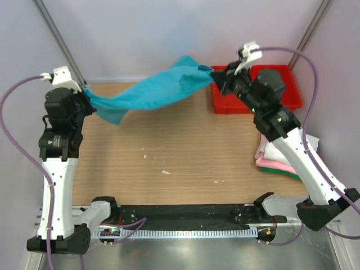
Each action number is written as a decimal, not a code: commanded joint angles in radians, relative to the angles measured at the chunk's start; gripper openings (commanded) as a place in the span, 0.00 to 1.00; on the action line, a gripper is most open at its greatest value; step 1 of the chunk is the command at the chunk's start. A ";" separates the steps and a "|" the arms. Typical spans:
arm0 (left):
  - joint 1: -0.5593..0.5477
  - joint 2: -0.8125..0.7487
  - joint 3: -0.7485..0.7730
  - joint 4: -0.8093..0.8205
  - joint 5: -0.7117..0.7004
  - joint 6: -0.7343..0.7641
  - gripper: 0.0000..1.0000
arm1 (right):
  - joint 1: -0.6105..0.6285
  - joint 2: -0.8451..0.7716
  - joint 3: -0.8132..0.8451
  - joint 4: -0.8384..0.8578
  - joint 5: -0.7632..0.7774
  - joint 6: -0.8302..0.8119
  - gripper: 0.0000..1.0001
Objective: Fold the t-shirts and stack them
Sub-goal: Flatten the tshirt out
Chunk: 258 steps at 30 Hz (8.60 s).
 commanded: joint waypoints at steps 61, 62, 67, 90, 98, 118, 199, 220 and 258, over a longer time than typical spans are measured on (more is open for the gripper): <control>-0.228 0.149 -0.636 -0.219 -0.057 -0.621 0.88 | 0.113 0.457 -0.491 -0.003 0.032 0.533 1.00; -0.229 0.158 -0.659 -0.207 -0.053 -0.622 0.87 | 0.114 0.461 -0.486 -0.006 0.032 0.527 1.00; -0.229 0.261 -0.662 -0.135 -0.065 -0.575 0.78 | 0.131 0.458 -0.454 -0.055 0.065 0.513 1.00; -0.228 0.436 -0.678 -0.021 -0.100 -0.593 0.23 | 0.177 0.390 -0.508 -0.052 0.082 0.548 1.00; -0.231 0.297 -0.685 -0.151 -0.021 -0.596 0.00 | 0.180 0.410 -0.505 -0.046 0.073 0.553 1.00; -0.295 -0.328 -0.745 -0.615 0.069 -0.885 0.00 | 0.199 0.511 -0.431 0.011 0.038 0.576 1.00; 0.150 0.638 -0.157 0.055 0.046 -0.402 0.78 | 0.139 0.723 0.102 -0.212 0.300 0.461 1.00; 0.222 0.867 0.047 0.054 0.293 -0.210 0.70 | -0.042 1.157 0.612 -0.302 0.197 0.271 0.96; 0.311 0.882 0.000 0.060 0.312 -0.199 0.54 | -0.059 1.283 0.647 -0.322 0.223 0.337 0.11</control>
